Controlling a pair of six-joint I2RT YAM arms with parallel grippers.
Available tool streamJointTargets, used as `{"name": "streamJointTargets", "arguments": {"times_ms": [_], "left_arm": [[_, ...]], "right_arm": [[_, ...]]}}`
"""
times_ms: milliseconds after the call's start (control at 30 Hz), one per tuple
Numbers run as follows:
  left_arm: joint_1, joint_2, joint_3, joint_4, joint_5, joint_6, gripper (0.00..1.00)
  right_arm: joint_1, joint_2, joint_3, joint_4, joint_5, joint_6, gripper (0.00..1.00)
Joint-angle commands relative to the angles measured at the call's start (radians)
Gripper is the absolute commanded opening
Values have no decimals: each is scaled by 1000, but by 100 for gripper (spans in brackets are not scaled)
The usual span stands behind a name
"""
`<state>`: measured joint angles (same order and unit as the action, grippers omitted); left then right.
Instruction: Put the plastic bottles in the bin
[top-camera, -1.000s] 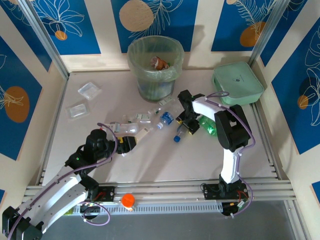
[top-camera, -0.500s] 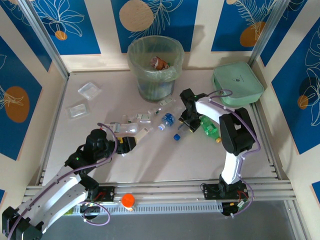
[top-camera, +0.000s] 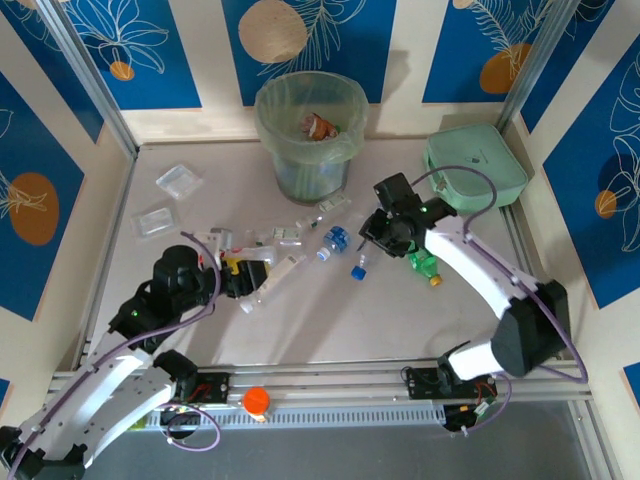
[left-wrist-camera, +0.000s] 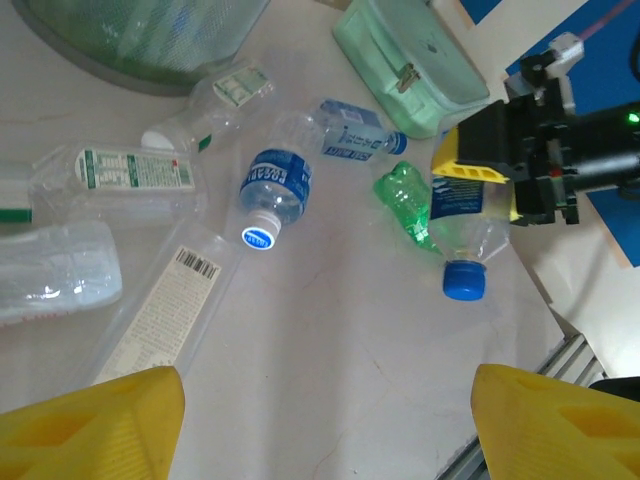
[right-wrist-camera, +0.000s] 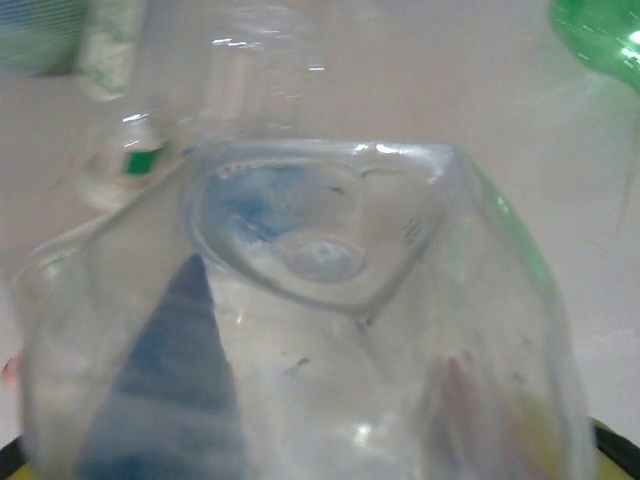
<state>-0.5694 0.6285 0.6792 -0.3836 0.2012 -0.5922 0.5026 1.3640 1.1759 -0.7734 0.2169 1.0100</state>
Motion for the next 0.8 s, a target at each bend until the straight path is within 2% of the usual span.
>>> {"name": "streamJointTargets", "arguments": {"times_ms": [0,200,333,533,767], "left_arm": [[6,12,67,-40,-15,38,76],[6,49,169,-70,-11,73,75],[6,63,250,-122,-43,126,76],[6,89,340,-159,-61,170,76],[7,125,320,-106,-96,140,76]], "right_arm": [[33,-125,-35,90,-57,-133,46],[53,-326,-81,203,-136,-257,46],[53,-376,-33,226,-175,-326,46],[41,-323,110,280,-162,-386,46],[-22,-126,317,399,-214,-384,46]]}}
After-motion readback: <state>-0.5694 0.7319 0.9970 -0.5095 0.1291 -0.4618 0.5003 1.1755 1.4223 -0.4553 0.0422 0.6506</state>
